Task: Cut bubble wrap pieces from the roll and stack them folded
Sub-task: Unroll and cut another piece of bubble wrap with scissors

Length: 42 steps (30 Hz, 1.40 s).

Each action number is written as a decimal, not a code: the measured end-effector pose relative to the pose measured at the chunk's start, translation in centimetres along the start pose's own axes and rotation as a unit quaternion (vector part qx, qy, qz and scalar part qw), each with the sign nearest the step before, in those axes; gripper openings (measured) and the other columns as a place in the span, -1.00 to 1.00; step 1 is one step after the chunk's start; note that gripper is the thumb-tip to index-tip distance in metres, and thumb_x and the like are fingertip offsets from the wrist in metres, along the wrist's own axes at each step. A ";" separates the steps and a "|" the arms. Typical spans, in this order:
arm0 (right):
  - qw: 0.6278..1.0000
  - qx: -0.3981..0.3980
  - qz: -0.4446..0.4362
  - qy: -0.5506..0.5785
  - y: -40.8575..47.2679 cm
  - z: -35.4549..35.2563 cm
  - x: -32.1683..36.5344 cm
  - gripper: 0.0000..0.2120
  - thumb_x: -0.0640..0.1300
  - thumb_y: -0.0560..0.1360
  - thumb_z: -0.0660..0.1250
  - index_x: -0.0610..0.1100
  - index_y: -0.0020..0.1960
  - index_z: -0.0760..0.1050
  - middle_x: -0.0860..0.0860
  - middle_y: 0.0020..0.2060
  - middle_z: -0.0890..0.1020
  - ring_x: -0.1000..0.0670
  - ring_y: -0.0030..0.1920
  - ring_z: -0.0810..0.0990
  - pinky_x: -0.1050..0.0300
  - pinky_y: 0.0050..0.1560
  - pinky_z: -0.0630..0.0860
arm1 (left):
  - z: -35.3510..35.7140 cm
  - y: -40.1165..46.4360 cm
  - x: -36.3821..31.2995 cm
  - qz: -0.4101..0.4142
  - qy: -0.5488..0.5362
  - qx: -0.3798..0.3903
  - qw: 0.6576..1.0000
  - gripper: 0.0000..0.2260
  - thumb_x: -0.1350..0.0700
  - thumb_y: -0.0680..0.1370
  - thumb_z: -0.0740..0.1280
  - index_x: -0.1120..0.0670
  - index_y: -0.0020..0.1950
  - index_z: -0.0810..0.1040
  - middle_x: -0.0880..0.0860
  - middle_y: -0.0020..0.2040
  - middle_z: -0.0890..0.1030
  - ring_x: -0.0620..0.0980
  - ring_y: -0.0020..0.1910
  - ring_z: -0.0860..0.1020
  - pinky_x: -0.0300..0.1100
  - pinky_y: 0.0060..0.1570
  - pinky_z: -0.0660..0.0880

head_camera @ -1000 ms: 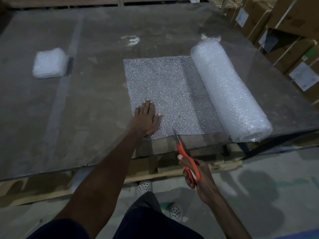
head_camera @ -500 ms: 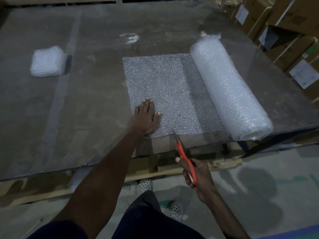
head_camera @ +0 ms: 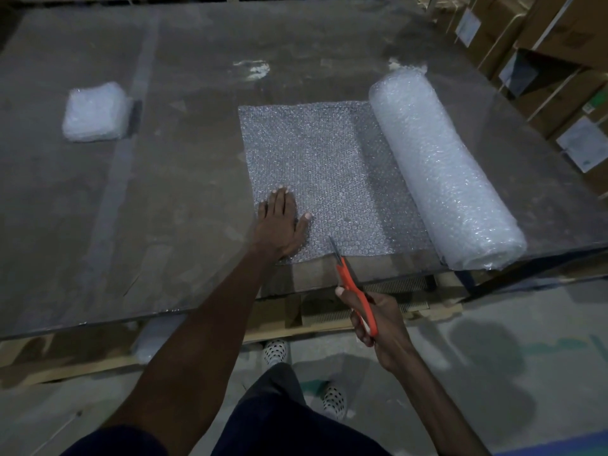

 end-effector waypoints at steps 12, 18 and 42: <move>1.000 0.003 0.006 -0.007 0.4 0.1 0.8 -0.69 0.00 0.42 0.58 -0.21 -0.14 0.57 -0.09 -0.47 0.47 0.03 -0.57 0.35 0.26 -0.58 0.24 | 0.1 -0.5 0.2 0.004 -0.010 -0.008 1.000 -0.29 -0.25 0.64 -0.17 0.21 0.63 -0.05 0.21 0.64 -0.06 0.18 0.61 -0.10 0.16 0.56 -0.12; 1.000 0.014 -0.004 -0.011 0.6 0.2 0.9 -0.71 -0.04 0.43 0.58 -0.22 -0.15 0.55 -0.13 -0.44 0.43 0.03 -0.57 0.34 0.25 -0.58 0.25 | 0.3 -0.5 0.3 0.005 0.007 -0.004 1.000 -0.35 -0.20 0.68 -0.11 0.20 0.63 -0.07 0.20 0.64 -0.08 0.16 0.62 -0.12 0.14 0.56 -0.13; 1.000 0.009 -0.001 -0.005 0.9 1.1 1.8 -0.73 -0.05 0.43 0.58 -0.20 -0.18 0.57 -0.08 -0.50 0.45 0.05 -0.59 0.33 0.28 -0.59 0.23 | 0.3 -0.6 0.4 0.007 -0.003 -0.008 1.000 -0.27 -0.27 0.62 -0.18 0.21 0.63 -0.04 0.20 0.64 -0.05 0.17 0.62 -0.10 0.14 0.56 -0.12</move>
Point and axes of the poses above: each hand's wrist, its own y-axis towards the middle knuckle, its own z-axis out of the palm, x = y × z, the point moved 6 cm from there along y, towards the middle knuckle
